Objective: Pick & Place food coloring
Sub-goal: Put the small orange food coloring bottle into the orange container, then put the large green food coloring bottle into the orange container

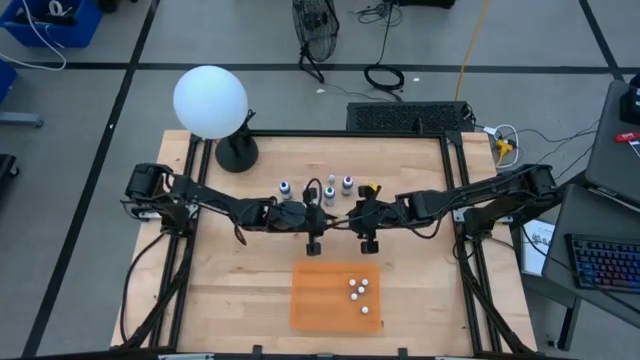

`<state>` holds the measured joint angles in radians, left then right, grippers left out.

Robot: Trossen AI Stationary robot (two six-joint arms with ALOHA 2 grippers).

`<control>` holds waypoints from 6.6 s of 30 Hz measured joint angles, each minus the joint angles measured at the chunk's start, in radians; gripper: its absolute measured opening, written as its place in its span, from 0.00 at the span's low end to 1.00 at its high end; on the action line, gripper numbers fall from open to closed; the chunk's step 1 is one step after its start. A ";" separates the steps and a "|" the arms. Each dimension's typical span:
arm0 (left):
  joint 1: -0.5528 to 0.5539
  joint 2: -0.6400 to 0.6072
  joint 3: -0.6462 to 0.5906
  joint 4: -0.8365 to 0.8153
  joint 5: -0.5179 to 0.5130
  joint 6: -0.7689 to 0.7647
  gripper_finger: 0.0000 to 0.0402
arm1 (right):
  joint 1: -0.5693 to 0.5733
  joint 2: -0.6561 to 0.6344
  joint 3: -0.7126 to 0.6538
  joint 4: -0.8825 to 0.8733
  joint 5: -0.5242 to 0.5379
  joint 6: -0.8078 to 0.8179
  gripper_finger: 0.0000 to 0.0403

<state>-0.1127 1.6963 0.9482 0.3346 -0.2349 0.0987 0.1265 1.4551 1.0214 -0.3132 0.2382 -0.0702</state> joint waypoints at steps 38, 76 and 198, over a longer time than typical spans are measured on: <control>0.119 -0.042 -0.330 1.063 0.418 0.022 0.13 | -0.067 -0.005 -0.228 1.109 -0.162 -0.234 0.33; 0.117 -0.041 -0.331 1.048 0.418 0.018 0.13 | 0.017 -0.061 -0.227 0.999 -0.029 -0.316 0.17; 0.178 -0.063 -0.330 0.783 0.409 -0.153 0.62 | 0.246 0.497 0.536 -0.601 -0.213 0.238 0.30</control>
<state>0.0653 1.6329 0.6178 1.1172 0.1738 -0.0540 0.3725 1.9520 1.5575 -0.9144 0.0254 0.1680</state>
